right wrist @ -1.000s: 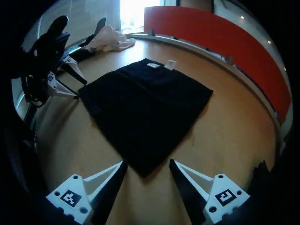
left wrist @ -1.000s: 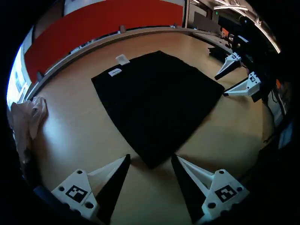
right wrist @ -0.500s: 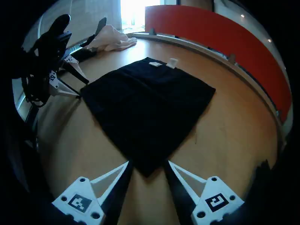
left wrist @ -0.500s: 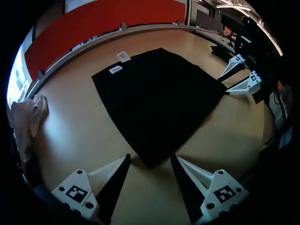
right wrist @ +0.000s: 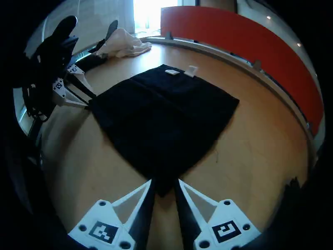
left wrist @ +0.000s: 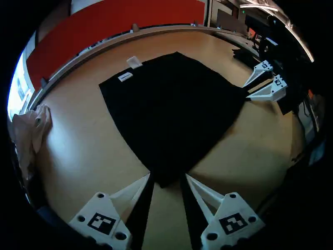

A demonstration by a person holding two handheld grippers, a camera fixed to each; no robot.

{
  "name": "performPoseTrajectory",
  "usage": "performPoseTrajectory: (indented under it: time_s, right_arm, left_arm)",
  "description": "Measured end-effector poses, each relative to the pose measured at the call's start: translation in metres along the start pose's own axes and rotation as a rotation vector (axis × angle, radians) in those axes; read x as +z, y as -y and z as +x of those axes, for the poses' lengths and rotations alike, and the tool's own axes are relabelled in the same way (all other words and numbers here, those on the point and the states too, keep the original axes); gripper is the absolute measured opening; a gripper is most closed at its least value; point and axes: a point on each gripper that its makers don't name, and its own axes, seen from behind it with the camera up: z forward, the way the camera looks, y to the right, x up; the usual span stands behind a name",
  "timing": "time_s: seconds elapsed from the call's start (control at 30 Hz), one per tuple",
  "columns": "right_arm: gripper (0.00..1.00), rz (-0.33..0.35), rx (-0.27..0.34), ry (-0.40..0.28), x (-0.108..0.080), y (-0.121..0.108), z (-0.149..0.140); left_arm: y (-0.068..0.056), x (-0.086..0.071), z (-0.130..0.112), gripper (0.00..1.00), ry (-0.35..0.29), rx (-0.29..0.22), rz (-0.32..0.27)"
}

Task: Fold towel

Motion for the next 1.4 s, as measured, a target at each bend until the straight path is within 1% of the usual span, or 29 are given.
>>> performPoseTrajectory:
  time_s: [0.07, 0.17, 0.27, 0.37, 0.57, 0.73, 0.97, 1.27, 1.4]
  right_arm:
    - [0.24, 0.0, 0.0, -0.001, 0.0, 0.001, 0.0]
    - [0.21, 0.002, -0.003, -0.001, 0.0, 0.002, 0.0]
    - [0.18, 0.003, -0.003, -0.005, 0.0, 0.004, 0.003]
    - [0.17, -0.004, 0.0, -0.019, -0.001, 0.003, 0.009]
    - [0.16, -0.015, 0.012, -0.031, -0.007, -0.002, 0.013]
    - [0.16, -0.026, 0.027, -0.046, -0.016, -0.006, 0.019]
    - [0.16, -0.038, 0.034, -0.076, -0.034, -0.009, 0.033]
    - [0.16, -0.04, -0.005, -0.09, -0.059, -0.007, 0.05]
    - [0.16, -0.042, -0.023, -0.094, -0.072, -0.006, 0.057]
  left_arm:
    - [0.001, 0.0, 0.001, 0.3, 0.004, -0.008, 0.004]
    - [0.005, 0.0, 0.002, 0.23, 0.007, -0.027, 0.017]
    - [0.007, 0.0, 0.003, 0.15, 0.008, -0.045, 0.019]
    - [0.008, -0.001, 0.003, 0.15, 0.007, -0.061, 0.019]
    - [0.005, -0.004, 0.008, 0.15, -0.005, -0.096, 0.012]
    - [0.003, -0.012, 0.017, 0.15, -0.023, -0.12, 0.01]
    - [0.002, -0.03, 0.033, 0.15, -0.054, -0.137, 0.019]
    - [0.001, -0.059, 0.049, 0.15, -0.079, -0.156, 0.035]
    - [-0.003, -0.072, 0.056, 0.15, -0.088, -0.159, 0.035]
